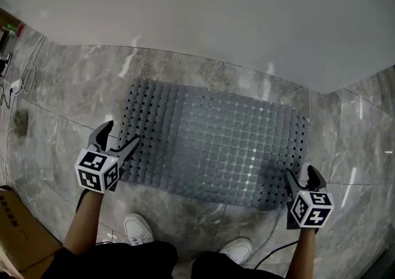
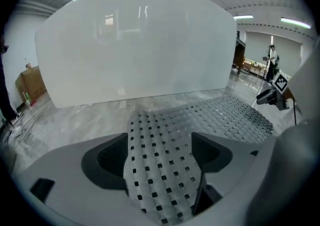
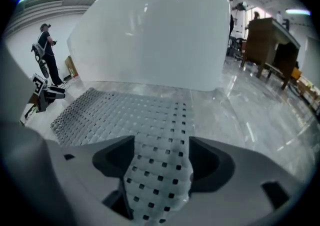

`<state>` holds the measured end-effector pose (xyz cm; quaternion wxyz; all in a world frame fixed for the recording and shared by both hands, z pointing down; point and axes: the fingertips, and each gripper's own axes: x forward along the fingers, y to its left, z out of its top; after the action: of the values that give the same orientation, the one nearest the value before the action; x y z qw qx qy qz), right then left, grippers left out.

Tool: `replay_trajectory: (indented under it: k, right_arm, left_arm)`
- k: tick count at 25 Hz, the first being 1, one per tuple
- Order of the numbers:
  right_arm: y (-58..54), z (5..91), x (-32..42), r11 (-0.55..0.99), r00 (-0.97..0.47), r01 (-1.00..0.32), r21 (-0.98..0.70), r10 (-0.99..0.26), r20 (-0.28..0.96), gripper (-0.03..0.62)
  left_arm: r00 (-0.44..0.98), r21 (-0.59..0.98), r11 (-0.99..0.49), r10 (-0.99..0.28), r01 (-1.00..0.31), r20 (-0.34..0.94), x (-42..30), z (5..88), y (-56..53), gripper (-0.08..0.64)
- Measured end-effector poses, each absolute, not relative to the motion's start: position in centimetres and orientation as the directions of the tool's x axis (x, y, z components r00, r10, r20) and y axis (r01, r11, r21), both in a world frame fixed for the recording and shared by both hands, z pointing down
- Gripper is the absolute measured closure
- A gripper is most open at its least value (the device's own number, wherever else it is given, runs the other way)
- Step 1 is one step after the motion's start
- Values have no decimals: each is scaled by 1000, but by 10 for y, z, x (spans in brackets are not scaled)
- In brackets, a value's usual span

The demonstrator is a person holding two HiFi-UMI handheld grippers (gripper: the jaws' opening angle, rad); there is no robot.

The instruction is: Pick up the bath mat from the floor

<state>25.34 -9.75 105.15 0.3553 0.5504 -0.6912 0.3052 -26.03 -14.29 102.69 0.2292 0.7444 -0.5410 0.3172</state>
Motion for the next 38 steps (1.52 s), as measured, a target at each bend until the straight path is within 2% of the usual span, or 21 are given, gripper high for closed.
replay_trajectory:
  k: [3, 7, 13, 18, 25, 27, 29, 31, 34, 35, 38]
  right_arm:
    - [-91, 1084, 261, 199, -109, -980, -20, -446, 888, 254]
    - [-92, 1109, 263, 160, -99, -986, -47, -335, 937, 249]
    - [-94, 1124, 262, 128, -69, -991, -36, -259, 963, 238]
    - [-94, 1127, 262, 116, -76, -992, -51, -218, 973, 235]
    - [-96, 1126, 262, 125, -50, -992, -15, -285, 957, 237]
    - [-95, 1126, 258, 138, -60, -990, -20, -286, 956, 238]
    - [-92, 1126, 252, 151, -71, -988, -28, -284, 956, 305]
    - [-92, 1125, 251, 158, -69, -987, -23, -293, 954, 308]
    - [-92, 1124, 252, 148, -66, -989, -20, -310, 948, 310]
    - [-92, 1123, 253, 143, -61, -990, -17, -312, 948, 304]
    - [-93, 1122, 255, 136, -53, -991, -11, -309, 950, 287]
  left_arm:
    - [188, 41, -252, -591, -967, 785, -275, 1060, -137, 162]
    - [161, 40, -249, -488, -968, 858, -283, 1093, -132, 143]
    - [136, 68, -201, -349, -977, 927, -290, 1132, -124, 133]
    - [171, 118, -173, -340, -978, 925, -292, 1139, -124, 126]
    - [153, 95, -173, -360, -980, 920, -288, 1135, -124, 133]
    - [159, 98, -182, -358, -978, 920, -285, 1134, -123, 160]
    - [164, 97, -197, -359, -975, 919, -280, 1133, -121, 216]
    - [180, 102, -224, -361, -969, 915, -274, 1131, -120, 240]
    - [196, 79, -318, -357, -945, 913, -255, 1128, -119, 405]
    - [189, 58, -347, -356, -936, 915, -250, 1128, -118, 441]
    - [200, 59, -370, -355, -927, 913, -247, 1128, -118, 461]
